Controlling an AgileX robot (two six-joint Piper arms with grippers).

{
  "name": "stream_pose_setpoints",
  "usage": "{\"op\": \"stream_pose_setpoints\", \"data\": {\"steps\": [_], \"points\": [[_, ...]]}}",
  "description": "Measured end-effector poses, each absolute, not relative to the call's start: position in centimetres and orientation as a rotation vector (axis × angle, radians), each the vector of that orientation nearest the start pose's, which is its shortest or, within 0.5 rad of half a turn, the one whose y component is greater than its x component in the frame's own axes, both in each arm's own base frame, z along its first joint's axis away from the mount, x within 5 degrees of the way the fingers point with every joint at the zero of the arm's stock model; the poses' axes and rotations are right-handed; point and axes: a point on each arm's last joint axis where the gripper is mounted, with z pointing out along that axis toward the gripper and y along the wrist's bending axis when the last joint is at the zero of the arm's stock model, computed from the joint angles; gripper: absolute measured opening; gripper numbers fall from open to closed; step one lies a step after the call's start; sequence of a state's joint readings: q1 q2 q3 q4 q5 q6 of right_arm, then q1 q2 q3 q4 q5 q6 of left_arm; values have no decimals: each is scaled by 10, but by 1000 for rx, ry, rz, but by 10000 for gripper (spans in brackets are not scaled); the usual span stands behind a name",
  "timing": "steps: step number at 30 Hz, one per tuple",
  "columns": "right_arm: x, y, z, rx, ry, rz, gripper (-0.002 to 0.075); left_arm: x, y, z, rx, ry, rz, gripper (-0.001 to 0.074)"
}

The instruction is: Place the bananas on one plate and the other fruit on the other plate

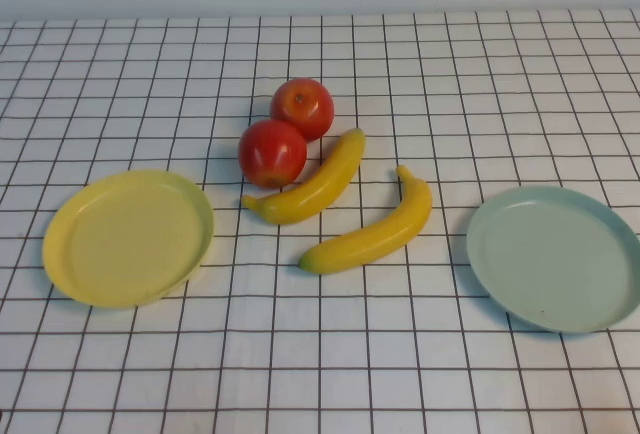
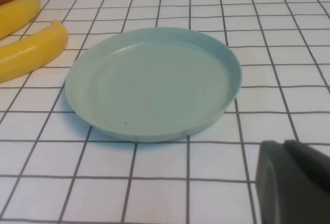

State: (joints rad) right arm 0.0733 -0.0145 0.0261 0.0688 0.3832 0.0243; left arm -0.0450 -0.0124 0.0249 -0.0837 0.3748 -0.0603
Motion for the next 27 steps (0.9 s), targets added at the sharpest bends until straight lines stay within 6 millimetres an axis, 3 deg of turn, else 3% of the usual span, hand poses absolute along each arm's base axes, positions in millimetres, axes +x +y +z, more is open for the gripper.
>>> {"op": "stream_pose_setpoints", "data": {"steps": [18, 27], "points": [[52, 6, 171, -4, 1880, 135, -17, 52, -5, 172, -64, 1871, -152, -4], [52, 6, 171, -4, 1880, 135, -16, 52, 1, 172, 66, 1870, 42, -4]]}}
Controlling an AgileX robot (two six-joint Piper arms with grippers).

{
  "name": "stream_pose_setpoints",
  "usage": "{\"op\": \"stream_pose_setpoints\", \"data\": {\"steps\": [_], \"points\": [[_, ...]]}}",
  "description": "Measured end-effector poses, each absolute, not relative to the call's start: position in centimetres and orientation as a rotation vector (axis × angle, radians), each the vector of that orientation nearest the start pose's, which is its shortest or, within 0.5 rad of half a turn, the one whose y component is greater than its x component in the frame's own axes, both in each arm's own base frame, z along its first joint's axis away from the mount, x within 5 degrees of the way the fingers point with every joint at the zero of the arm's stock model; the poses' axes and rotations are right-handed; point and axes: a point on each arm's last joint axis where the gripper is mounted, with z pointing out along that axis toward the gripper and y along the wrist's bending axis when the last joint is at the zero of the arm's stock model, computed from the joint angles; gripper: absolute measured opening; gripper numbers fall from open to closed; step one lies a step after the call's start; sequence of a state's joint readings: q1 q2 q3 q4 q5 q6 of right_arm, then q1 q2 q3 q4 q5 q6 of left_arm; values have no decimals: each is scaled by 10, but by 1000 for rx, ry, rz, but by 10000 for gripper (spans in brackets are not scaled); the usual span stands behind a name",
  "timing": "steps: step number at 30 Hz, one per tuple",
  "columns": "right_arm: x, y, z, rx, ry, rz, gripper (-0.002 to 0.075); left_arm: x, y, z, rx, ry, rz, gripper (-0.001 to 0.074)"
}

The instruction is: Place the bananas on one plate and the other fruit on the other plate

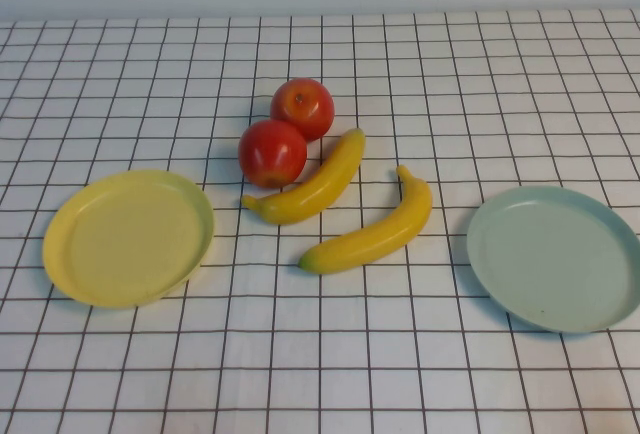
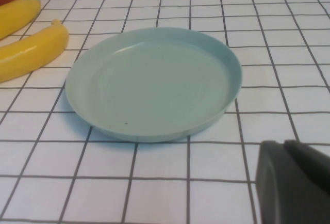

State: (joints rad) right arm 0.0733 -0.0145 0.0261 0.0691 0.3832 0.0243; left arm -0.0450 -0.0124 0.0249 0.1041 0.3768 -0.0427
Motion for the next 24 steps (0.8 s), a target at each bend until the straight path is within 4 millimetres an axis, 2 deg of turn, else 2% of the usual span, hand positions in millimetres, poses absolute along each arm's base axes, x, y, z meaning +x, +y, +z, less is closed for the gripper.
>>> {"op": "stream_pose_setpoints", "data": {"steps": [7, 11, 19, 24], "points": [[52, 6, 171, -4, 1880, 135, -17, 53, 2, 173, 86, 1857, 70, -4], [52, 6, 171, -4, 1880, 135, -17, 55, 0, 184, 40, 1734, 15, -4], [52, 6, 171, -4, 1880, 135, -17, 54, -4, 218, -105, 1362, -235, -4], [52, 6, 171, -4, 1880, 135, -17, 51, -6, 230, -225, 1215, -464, -4]]}}
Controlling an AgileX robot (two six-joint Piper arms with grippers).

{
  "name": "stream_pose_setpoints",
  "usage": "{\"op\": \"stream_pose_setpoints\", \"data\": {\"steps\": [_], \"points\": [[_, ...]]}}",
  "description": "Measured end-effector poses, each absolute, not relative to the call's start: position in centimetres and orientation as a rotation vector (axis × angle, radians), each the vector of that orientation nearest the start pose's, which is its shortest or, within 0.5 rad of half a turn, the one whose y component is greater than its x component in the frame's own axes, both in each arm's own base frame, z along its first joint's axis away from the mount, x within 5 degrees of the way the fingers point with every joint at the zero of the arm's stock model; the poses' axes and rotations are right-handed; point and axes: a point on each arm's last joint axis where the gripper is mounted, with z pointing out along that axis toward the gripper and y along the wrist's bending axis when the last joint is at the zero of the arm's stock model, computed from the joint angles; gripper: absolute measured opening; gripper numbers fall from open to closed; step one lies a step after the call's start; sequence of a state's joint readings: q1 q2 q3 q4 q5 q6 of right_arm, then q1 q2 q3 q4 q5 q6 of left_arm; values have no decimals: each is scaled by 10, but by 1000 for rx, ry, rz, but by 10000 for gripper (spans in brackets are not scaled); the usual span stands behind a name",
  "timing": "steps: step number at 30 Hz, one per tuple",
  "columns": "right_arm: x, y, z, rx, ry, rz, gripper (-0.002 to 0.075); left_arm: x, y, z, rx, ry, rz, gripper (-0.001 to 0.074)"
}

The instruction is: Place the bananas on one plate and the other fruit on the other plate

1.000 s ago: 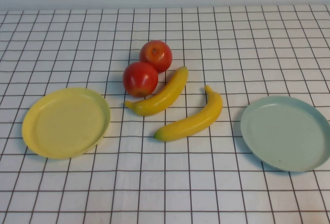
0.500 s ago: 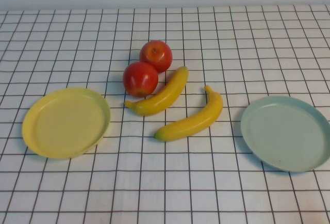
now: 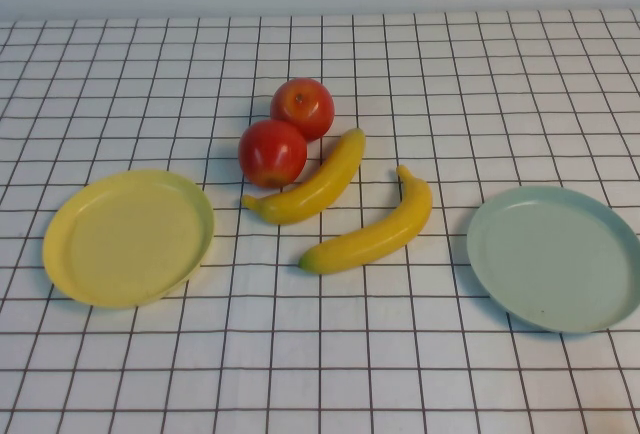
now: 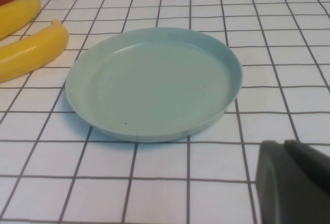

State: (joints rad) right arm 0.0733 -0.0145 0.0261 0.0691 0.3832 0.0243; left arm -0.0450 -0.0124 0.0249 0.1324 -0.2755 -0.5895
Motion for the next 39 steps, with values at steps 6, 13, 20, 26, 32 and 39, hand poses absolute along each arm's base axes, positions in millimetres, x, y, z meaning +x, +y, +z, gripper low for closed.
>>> {"op": "stream_pose_setpoints", "data": {"steps": [6, 13, 20, 26, 32, 39], "points": [[52, 6, 171, -4, 1880, 135, -17, 50, -6, 232, -314, 1181, -607, -4], [52, 6, 171, -4, 1880, 135, -16, 53, -11, 232, -354, 1291, -695, -4], [52, 6, 171, -4, 1880, 135, -17, 76, -33, 290, 16, 1511, -584, -4], [52, 6, 171, -4, 1880, 135, -17, 127, -59, 306, 349, 1800, -701, -4], [52, 6, 171, -4, 1880, 135, -17, 168, -63, 313, 424, 1872, -700, -4], [52, 6, 171, -4, 1880, 135, -17, 181, -71, 310, 445, 1885, -654, -4]]}}
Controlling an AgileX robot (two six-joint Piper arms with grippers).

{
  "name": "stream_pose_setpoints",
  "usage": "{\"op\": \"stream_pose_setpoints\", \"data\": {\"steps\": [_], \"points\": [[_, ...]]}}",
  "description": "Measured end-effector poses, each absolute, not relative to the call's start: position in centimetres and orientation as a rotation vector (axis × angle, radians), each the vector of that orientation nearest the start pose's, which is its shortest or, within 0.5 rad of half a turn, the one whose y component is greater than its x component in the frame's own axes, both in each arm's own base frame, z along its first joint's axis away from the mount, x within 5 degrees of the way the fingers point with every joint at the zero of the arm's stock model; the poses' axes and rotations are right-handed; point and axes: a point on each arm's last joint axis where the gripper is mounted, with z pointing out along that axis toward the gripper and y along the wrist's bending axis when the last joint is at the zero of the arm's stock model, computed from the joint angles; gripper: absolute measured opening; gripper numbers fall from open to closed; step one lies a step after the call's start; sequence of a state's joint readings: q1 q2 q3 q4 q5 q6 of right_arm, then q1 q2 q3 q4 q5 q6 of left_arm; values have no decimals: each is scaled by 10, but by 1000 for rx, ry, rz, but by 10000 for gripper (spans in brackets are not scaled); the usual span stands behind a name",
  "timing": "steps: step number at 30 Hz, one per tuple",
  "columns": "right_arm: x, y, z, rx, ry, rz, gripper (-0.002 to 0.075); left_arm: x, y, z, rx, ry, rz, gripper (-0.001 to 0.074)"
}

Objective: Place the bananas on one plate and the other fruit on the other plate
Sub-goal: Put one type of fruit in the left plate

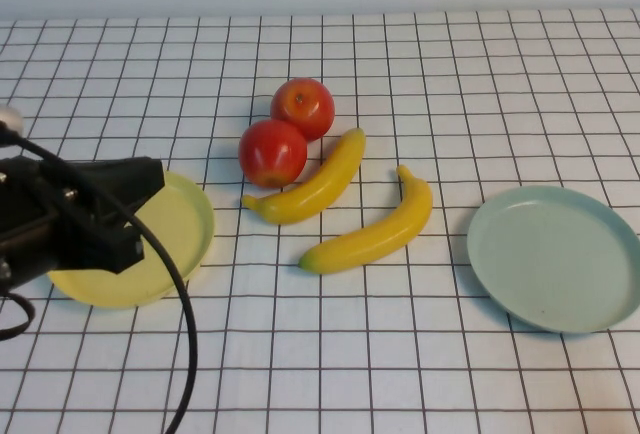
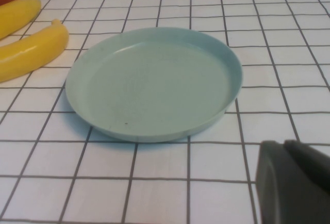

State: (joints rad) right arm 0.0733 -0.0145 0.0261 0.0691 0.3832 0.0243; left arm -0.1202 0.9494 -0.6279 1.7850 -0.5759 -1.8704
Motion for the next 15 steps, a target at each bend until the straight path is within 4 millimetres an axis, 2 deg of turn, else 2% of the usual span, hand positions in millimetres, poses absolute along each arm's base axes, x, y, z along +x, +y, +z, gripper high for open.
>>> {"op": "stream_pose_setpoints", "data": {"steps": [6, 15], "points": [[52, 6, 171, -4, 1880, 135, -17, 179, -76, 319, 408, 1827, -548, -4], [52, 6, 171, -4, 1880, 135, -17, 182, -76, 319, 335, 1830, -532, -4]]}}
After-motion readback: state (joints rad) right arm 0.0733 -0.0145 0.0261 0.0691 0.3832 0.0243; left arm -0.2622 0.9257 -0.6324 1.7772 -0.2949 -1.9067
